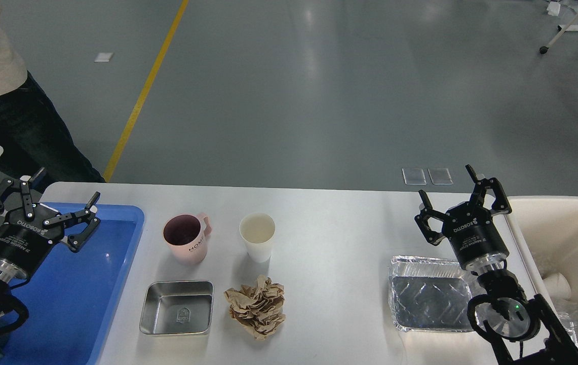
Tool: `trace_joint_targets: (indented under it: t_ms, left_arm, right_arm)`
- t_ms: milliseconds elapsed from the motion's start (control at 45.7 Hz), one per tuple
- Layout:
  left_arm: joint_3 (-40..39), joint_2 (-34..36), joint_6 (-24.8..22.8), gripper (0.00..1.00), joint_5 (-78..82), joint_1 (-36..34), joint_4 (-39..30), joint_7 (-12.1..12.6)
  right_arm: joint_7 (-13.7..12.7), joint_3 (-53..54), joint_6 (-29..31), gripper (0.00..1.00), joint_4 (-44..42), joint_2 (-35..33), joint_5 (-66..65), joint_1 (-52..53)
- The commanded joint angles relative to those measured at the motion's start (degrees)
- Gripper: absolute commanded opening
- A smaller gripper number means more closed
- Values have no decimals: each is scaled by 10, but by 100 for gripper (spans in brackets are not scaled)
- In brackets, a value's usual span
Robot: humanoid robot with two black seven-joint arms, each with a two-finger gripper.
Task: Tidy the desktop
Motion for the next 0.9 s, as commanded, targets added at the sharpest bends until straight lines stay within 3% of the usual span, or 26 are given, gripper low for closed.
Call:
trace_joint_targets:
  t_ms: [0, 153, 876]
  left_arm:
    - [4, -4, 9, 99, -2, 1, 0, -10]
    - [12, 4, 35, 99, -1, 0, 0, -8]
    - [-25, 25, 16, 99, 30, -14, 39, -2]
  right_arm:
    - [0, 0, 0, 100, 0, 0, 0, -1]
    - [0, 0, 0, 100, 1, 0, 0, -1]
    - [0, -1, -3, 100, -3, 4, 16, 4]
